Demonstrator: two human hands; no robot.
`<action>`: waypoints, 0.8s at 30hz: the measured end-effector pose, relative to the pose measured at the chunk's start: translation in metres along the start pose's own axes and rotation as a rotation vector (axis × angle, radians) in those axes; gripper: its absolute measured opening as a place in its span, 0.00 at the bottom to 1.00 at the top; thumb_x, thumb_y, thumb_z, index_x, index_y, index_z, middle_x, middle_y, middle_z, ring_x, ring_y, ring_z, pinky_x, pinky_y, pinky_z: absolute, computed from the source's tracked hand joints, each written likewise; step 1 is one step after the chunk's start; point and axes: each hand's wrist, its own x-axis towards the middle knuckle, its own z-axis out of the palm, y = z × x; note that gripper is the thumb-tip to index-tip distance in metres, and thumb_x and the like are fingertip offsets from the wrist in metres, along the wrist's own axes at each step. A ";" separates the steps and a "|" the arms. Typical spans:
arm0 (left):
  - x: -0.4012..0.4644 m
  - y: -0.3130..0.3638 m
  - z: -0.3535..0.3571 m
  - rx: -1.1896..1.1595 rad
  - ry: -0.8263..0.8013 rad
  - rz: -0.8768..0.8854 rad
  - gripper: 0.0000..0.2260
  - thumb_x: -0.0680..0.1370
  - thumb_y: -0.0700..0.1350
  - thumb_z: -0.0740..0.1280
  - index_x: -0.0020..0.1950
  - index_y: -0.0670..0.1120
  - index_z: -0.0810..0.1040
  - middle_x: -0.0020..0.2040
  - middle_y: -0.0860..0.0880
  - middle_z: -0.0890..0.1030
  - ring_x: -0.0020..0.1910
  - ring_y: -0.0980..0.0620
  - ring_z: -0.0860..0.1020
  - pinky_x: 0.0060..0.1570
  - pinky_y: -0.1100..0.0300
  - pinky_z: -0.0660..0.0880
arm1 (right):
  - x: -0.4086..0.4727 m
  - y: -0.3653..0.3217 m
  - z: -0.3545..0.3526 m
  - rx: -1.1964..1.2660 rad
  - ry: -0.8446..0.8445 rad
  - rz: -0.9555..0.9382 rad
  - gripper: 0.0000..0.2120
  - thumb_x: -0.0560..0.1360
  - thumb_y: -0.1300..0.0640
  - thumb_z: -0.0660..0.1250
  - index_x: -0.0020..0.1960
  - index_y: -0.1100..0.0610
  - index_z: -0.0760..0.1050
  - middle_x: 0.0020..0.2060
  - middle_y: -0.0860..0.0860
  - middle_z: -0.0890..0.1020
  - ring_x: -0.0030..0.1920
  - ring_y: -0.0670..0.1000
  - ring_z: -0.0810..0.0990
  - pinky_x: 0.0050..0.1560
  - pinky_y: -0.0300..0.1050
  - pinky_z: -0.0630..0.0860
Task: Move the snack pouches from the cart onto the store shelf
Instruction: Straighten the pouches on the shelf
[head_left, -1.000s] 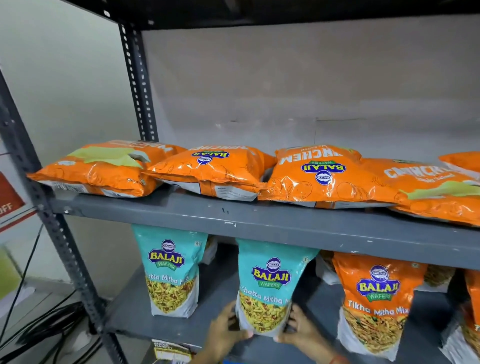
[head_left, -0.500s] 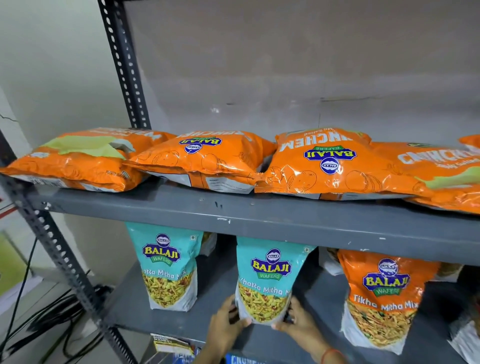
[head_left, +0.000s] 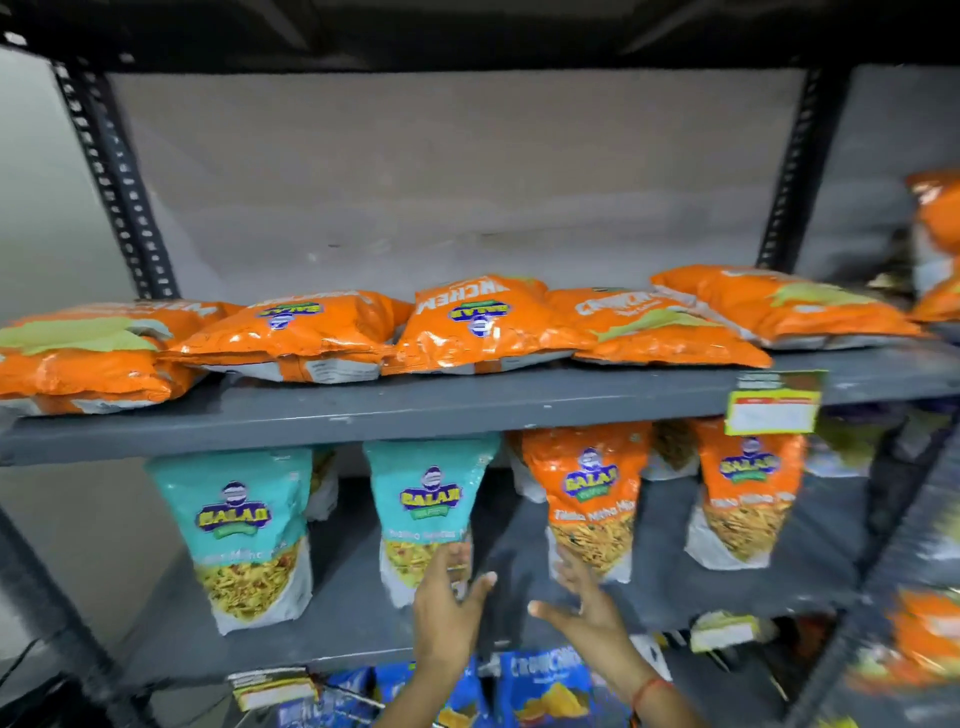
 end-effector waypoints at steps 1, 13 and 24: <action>-0.006 0.008 0.015 -0.023 -0.044 0.011 0.16 0.68 0.44 0.76 0.53 0.50 0.76 0.49 0.53 0.83 0.47 0.55 0.82 0.50 0.54 0.78 | -0.009 -0.001 -0.014 -0.005 0.038 -0.008 0.36 0.67 0.60 0.77 0.67 0.42 0.64 0.64 0.50 0.72 0.66 0.48 0.69 0.62 0.43 0.67; -0.042 0.028 0.227 -0.096 -0.496 -0.027 0.18 0.67 0.44 0.76 0.48 0.64 0.77 0.50 0.52 0.84 0.44 0.64 0.81 0.53 0.60 0.79 | -0.003 0.053 -0.235 -0.072 0.486 0.059 0.26 0.73 0.70 0.67 0.69 0.65 0.66 0.53 0.54 0.77 0.51 0.40 0.80 0.45 0.27 0.74; 0.009 0.031 0.367 0.320 -0.490 -0.050 0.41 0.66 0.67 0.64 0.75 0.53 0.58 0.71 0.55 0.72 0.71 0.51 0.69 0.76 0.44 0.48 | 0.090 0.114 -0.353 -0.083 0.074 0.274 0.48 0.65 0.48 0.77 0.76 0.48 0.51 0.75 0.49 0.62 0.75 0.53 0.60 0.70 0.59 0.65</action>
